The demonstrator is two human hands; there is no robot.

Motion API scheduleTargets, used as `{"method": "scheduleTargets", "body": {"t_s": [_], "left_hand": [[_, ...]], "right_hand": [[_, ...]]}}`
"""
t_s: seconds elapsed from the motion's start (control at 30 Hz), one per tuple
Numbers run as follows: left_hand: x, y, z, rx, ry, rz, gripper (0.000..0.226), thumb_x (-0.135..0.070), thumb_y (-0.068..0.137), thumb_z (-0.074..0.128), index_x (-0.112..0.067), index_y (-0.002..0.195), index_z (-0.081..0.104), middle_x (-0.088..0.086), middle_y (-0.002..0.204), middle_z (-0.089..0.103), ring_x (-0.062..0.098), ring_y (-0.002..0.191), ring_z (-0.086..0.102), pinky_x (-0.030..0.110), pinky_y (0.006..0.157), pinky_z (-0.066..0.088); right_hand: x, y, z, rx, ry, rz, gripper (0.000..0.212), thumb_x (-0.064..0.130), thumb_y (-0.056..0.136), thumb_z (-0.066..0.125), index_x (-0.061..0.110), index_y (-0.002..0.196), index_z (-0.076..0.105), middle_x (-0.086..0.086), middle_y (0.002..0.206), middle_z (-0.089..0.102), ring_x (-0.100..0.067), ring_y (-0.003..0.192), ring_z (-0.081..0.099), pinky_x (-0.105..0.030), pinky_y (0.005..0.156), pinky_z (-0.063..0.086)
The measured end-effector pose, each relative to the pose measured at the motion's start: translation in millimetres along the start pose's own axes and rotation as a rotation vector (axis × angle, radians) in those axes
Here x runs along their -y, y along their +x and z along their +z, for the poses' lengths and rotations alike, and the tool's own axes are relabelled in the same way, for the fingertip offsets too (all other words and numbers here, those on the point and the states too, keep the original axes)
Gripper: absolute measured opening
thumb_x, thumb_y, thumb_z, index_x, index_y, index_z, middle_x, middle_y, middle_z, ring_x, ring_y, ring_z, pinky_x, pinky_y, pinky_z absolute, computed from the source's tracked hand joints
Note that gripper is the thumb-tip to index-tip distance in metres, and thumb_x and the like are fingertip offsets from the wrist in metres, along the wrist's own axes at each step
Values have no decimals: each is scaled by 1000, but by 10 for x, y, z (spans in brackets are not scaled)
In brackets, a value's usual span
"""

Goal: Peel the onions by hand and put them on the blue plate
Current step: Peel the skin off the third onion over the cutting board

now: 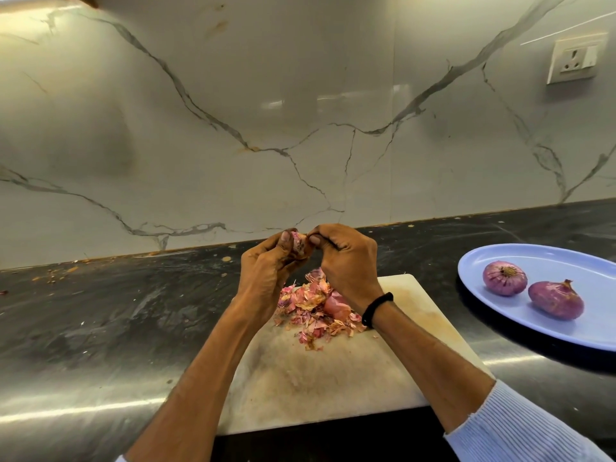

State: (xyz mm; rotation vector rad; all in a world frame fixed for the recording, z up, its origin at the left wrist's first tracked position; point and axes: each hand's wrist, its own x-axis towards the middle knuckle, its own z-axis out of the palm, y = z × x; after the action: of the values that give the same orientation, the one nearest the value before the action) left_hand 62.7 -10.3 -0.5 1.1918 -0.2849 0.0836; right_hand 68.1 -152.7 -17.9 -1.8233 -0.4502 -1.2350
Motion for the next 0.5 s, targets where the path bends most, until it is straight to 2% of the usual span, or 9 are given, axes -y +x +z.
{"method": "scheduleTargets", "body": {"t_s": [0.27,0.5], "left_hand": [[18,7,3,-35,-1,3,35,-27,86,62,-5,112,69,18,114,71,32,109,69,41,92,58],[-11,-41,46,12,-9,-11,41,-23,90,58,0,122,64,22,121,66,34,105,70,38,84,61]], "right_hand": [[-2,-1,7,18,-43,15,11,-3,91,65,4,95,73,-7,90,71,-10,84,62,-9,77,52],[14,36,-36,-44,-45,138,13,-1,91,65,2,102,72,-9,95,72,-9,88,61,0,78,45]]}}
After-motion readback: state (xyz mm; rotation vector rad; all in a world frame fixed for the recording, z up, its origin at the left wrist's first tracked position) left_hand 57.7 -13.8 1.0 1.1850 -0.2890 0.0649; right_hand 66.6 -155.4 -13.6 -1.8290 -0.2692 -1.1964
